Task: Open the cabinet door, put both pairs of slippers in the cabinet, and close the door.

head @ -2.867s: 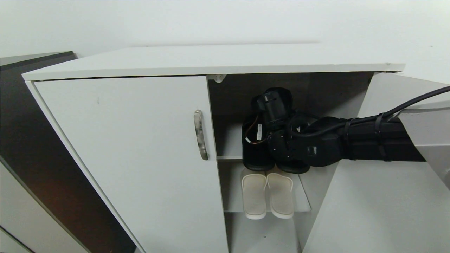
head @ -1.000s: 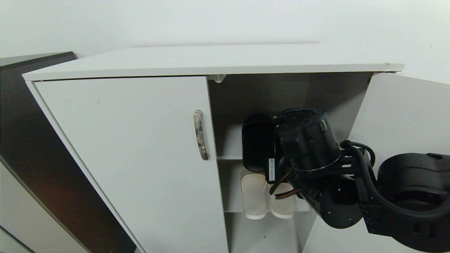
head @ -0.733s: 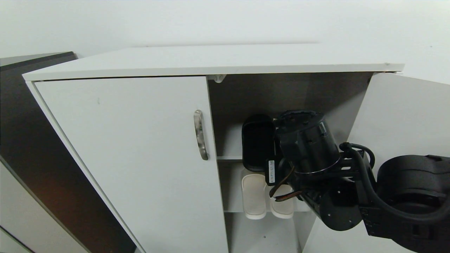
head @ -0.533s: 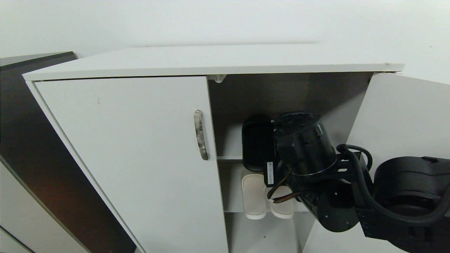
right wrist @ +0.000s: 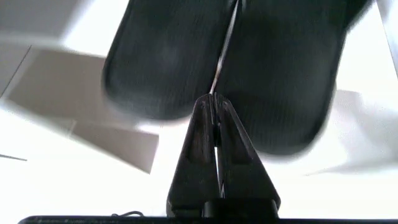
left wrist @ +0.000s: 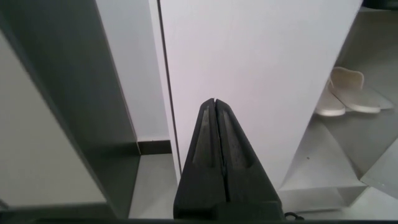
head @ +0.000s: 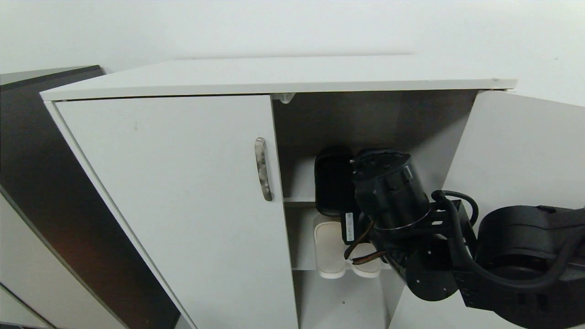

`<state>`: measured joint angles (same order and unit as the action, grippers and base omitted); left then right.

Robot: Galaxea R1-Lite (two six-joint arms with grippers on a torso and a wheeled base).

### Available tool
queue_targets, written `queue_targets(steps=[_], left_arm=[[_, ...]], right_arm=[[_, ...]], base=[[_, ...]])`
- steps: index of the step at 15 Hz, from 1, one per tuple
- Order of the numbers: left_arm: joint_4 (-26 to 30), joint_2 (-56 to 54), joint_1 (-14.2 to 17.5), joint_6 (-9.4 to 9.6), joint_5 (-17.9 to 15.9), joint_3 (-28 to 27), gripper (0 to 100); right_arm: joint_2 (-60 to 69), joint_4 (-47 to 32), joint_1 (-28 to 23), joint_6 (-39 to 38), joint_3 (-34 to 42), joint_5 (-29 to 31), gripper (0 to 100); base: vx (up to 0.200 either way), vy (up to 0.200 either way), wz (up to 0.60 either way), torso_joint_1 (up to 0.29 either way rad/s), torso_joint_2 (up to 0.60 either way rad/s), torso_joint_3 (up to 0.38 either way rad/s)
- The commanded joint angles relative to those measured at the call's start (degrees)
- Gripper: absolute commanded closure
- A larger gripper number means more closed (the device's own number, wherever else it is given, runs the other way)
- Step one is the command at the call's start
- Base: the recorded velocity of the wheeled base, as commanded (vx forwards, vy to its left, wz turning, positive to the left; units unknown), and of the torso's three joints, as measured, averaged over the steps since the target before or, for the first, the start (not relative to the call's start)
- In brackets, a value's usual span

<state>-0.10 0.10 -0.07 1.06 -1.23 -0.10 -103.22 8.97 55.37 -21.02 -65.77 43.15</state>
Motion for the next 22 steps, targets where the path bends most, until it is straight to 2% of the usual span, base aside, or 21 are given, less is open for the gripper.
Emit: queue_targets(steps=[1,16,22], left_arm=[[0.0,0.0,0.0,-0.01,0.0,0.0,100],[-0.1,0.0,0.0,-0.01,0.0,0.0,100],[-0.1,0.0,0.0,-0.01,0.0,0.0,100]], right_arm=[[-0.2,0.0,0.1,0.1,-0.1,0.0,100],[-0.1,2.1,-0.6,0.1,2.9,-0.1,100],[0.1,5.2,-2.4,1.3,4.3,-0.2,100]], base=[[-0.2,0.0,0.0,0.002,0.0,0.007],[-0.2,0.0,0.0,0.002,0.0,0.003],[0.0,0.0,0.0,0.0,0.0,0.0]])
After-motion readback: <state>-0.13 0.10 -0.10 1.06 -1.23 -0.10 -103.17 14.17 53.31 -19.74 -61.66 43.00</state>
